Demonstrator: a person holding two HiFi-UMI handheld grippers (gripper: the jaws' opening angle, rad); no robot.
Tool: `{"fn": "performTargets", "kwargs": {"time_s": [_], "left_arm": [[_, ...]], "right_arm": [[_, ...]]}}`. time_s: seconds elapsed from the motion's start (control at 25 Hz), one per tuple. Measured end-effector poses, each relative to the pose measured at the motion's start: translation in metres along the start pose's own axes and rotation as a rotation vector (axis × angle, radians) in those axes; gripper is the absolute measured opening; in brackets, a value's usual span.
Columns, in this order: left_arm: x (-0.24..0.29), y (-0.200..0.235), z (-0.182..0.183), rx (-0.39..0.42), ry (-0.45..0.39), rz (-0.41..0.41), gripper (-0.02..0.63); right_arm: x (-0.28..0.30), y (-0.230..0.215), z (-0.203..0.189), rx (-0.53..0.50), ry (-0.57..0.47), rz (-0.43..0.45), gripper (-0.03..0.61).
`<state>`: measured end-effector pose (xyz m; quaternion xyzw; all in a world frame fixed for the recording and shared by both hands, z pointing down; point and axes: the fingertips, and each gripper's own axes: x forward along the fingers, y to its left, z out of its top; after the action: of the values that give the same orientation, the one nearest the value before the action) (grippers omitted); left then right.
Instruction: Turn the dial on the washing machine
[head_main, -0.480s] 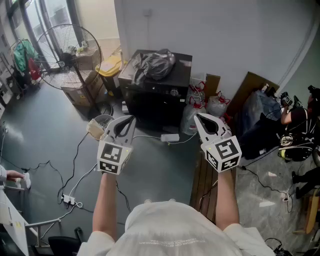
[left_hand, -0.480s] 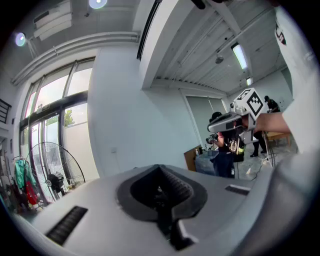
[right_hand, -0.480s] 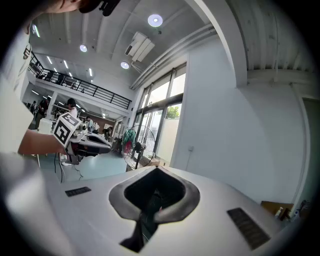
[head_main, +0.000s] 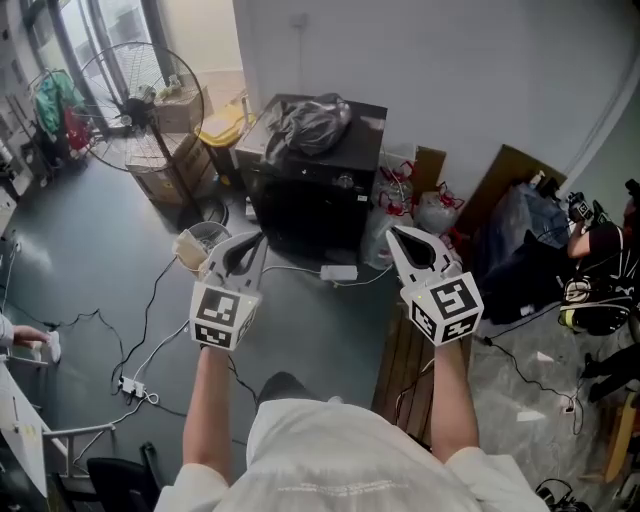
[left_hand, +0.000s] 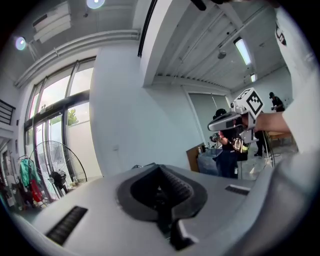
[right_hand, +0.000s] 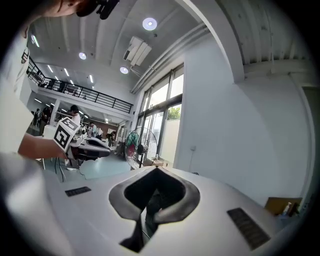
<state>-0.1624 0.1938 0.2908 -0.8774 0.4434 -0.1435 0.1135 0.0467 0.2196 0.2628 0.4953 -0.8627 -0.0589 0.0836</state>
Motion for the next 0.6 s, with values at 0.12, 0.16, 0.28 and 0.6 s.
{"fn": "performTargets", "kwargs": {"time_s": [0.12,0.16,0.28,0.6], "left_arm": [[0.008,-0.006,-0.003,-0.009,0.008,0.013,0.016],[0.01,-0.007,-0.004,-0.012,0.012,0.011,0.015],[0.02,-0.01,-0.008,-0.01,0.019,0.0,0.015],[0.085,0.016,-0.034,-0.031,0.025,-0.028,0.015]], "right_arm": [[-0.002,-0.01,-0.005,0.012,-0.014,0.021,0.014],[-0.003,-0.011,-0.007,0.015,-0.015,0.025,0.014],[-0.001,-0.02,-0.013,0.022,-0.015,0.018,0.014],[0.049,-0.051,-0.039,0.016,0.025,-0.017,0.014]]}}
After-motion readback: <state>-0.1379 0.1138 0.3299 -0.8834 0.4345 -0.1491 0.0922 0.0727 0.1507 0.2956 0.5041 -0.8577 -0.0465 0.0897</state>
